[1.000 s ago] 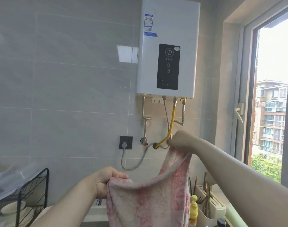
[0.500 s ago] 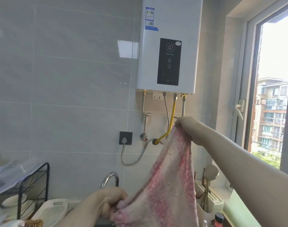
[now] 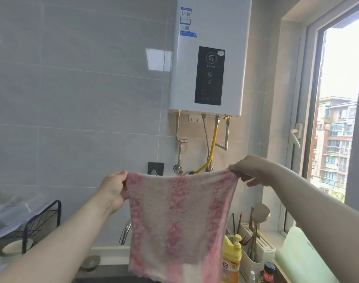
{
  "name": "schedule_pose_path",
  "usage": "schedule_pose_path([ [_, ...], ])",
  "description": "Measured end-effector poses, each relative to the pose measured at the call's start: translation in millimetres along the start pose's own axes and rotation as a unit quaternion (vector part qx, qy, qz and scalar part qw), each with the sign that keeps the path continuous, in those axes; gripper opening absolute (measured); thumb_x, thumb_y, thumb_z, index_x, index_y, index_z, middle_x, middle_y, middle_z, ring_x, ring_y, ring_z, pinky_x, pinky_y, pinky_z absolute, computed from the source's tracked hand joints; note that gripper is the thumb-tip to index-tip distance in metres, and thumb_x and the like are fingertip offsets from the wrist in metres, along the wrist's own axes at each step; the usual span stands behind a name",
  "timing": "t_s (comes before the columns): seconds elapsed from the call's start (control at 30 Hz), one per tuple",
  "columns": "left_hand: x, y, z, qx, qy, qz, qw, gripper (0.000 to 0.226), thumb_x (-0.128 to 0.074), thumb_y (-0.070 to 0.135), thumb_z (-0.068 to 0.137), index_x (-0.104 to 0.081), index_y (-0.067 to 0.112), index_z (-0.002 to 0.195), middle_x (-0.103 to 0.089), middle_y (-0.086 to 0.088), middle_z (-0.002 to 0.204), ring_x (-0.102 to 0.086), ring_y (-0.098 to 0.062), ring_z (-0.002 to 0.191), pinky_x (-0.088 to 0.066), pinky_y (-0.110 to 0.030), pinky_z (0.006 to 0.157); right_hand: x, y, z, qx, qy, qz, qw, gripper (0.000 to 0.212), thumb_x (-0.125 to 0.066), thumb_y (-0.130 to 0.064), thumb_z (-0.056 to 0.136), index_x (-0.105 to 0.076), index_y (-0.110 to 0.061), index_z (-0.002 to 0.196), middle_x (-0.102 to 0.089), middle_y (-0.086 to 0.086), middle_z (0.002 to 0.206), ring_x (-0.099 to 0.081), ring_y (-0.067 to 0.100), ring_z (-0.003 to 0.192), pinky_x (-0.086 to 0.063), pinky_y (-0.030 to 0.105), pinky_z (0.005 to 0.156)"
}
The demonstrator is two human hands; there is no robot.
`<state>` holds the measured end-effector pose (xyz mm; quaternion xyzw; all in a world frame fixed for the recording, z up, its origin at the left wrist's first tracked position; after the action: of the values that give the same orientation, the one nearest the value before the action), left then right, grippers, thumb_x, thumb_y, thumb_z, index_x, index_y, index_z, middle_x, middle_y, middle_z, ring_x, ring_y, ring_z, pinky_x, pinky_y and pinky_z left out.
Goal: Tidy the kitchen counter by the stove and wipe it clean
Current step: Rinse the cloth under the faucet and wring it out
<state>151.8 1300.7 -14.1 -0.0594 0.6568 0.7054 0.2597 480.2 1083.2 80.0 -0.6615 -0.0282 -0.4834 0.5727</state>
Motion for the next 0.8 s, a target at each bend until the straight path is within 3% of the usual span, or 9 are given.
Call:
schedule_pose_path([
  [0.13,1,33,4,-0.059,0.042,0.001,0.997,0.022,-0.047,0.010,0.101,-0.053,0.011,0.079,-0.055,-0.008,0.069,-0.054,-0.015,0.052,-0.050,-0.024,0.046,-3,10,5,0.014,0.051,0.242,0.969,0.027,-0.073,-0.026,0.085,-0.069,-0.003,0.098,-0.072,0.013,0.101,-0.068,0.026,0.095,-0.055,0.048,0.091],
  [0.23,-1,49,-2,-0.089,0.071,0.035,0.993,0.019,-0.057,0.000,0.093,-0.056,0.011,0.077,-0.059,-0.007,0.072,-0.056,-0.014,0.053,-0.049,-0.023,0.049,-19,7,0,0.028,0.038,0.362,0.931,0.026,-0.070,-0.024,0.089,-0.069,0.001,0.096,-0.069,0.014,0.087,-0.069,0.026,0.082,-0.060,0.043,0.077],
  [0.37,1,59,-13,-0.139,0.139,0.132,0.972,0.017,-0.070,-0.003,0.080,-0.059,0.009,0.075,-0.065,-0.013,0.077,-0.061,-0.024,0.068,-0.054,-0.033,0.067,-35,-11,-14,0.058,0.059,0.318,0.944,0.012,-0.071,-0.009,0.085,-0.073,0.001,0.091,-0.073,0.018,0.091,-0.071,0.028,0.081,-0.062,0.037,0.069],
  [0.5,-14,48,-28,-0.123,0.174,0.139,0.967,0.021,-0.071,-0.005,0.074,-0.054,0.008,0.073,-0.058,-0.007,0.071,-0.055,-0.021,0.063,-0.046,-0.025,0.060,-76,-36,-27,0.077,0.004,0.338,0.938,0.010,-0.062,0.004,0.083,-0.070,0.008,0.086,-0.065,0.020,0.078,-0.063,0.028,0.069,-0.059,0.036,0.067],
  [0.6,-41,31,-35,-0.084,0.126,0.101,0.983,0.021,-0.074,-0.006,0.071,-0.058,0.007,0.069,-0.064,-0.012,0.071,-0.062,-0.024,0.066,-0.054,-0.035,0.067,-110,-57,-36,0.098,-0.070,0.355,0.927,0.016,-0.051,0.010,0.084,-0.066,0.010,0.089,-0.058,0.018,0.079,-0.059,0.024,0.064,-0.057,0.030,0.060],
  [0.7,-70,22,-51,-0.077,0.070,0.104,0.989,0.017,-0.076,-0.001,0.075,-0.061,0.007,0.073,-0.065,-0.011,0.067,-0.062,-0.022,0.060,-0.052,-0.033,0.063,-134,-77,-50,0.126,-0.141,0.362,0.913,0.017,-0.050,0.007,0.088,-0.066,0.000,0.088,-0.058,0.014,0.079,-0.059,0.023,0.071,-0.057,0.029,0.064],
  [0.8,-93,18,-72,-0.072,0.010,0.089,0.993,0.011,-0.070,0.000,0.084,-0.063,0.004,0.075,-0.068,-0.013,0.067,-0.064,-0.023,0.058,-0.057,-0.036,0.063,-143,-86,-56,0.151,-0.157,0.362,0.906,0.015,-0.055,-0.001,0.090,-0.069,0.005,0.092,-0.066,0.013,0.083,-0.063,0.023,0.076,-0.058,0.033,0.072],
])
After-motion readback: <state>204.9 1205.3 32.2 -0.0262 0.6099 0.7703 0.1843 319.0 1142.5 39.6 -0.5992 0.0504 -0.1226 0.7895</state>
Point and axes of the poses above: each hand's wrist, its own z-axis towards the middle knuckle, its own x-axis out of the back of the hand, y = z × x, the point moved 10 cm from there along z, towards the middle knuckle
